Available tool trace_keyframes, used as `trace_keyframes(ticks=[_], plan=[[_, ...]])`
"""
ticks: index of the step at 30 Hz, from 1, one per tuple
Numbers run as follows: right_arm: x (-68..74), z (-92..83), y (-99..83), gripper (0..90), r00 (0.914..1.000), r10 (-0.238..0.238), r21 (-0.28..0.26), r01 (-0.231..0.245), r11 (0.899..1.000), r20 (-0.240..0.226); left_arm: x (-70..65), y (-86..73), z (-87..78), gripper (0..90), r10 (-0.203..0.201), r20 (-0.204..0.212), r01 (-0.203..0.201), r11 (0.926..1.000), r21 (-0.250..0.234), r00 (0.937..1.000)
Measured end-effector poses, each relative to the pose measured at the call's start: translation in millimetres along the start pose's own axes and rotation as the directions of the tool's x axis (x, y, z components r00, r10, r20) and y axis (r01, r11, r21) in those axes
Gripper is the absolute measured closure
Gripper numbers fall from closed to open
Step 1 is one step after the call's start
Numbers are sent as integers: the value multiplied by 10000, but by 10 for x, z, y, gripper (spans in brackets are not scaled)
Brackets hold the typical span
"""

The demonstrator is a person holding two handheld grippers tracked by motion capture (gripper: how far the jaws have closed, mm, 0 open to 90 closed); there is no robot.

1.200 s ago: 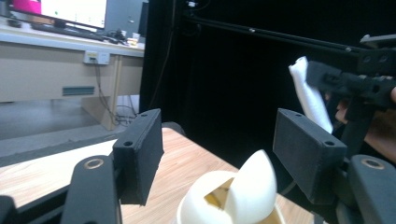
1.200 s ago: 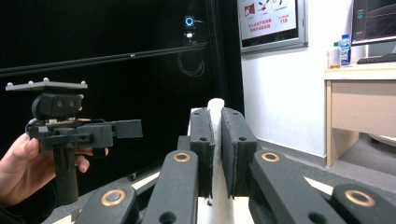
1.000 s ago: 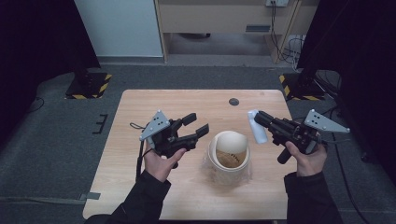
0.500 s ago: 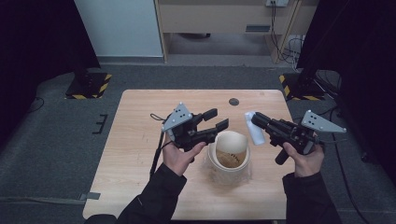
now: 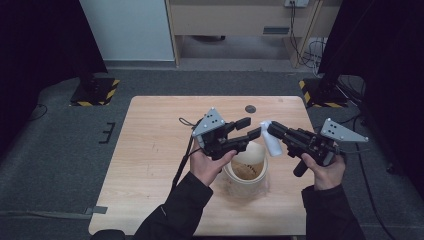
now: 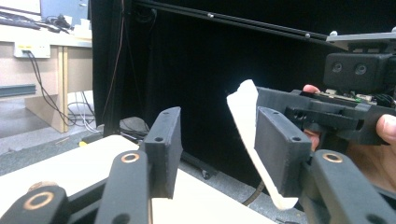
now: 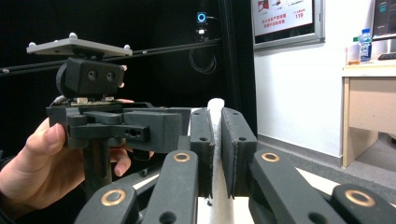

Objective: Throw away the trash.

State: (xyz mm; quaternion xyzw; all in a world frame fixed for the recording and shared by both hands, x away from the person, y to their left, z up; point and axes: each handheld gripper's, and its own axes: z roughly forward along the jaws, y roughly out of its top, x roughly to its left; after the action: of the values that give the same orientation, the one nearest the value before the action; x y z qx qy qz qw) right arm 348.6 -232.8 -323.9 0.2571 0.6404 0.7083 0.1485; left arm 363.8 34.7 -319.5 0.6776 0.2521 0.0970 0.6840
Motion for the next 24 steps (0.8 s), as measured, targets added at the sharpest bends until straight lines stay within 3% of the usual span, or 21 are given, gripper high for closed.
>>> trace_keyframes(ticks=[7, 13, 19, 24], plan=[[15, 22, -8, 838, 9999, -60, 39, 61, 10000, -103, -31, 5, 60, 590, -59, 281, 53, 9998, 207, 9996], [20, 29, -14, 838, 9999, -37, 71, 38, 10000, -130, -39, 2, 64, 701, -202, 586, 185, 9994, 286, 9981], [27, 41, -20, 838, 9998, -20, 150, 23, 9999, -190, -51, 10, 46, 806, -120, 720, 93, 9992, 376, 9973], [32, 47, -24, 836, 9997, -34, 142, 37, 9999, -232, -54, 17, 32, 840, 39, 751, -70, 9991, 417, 9972]])
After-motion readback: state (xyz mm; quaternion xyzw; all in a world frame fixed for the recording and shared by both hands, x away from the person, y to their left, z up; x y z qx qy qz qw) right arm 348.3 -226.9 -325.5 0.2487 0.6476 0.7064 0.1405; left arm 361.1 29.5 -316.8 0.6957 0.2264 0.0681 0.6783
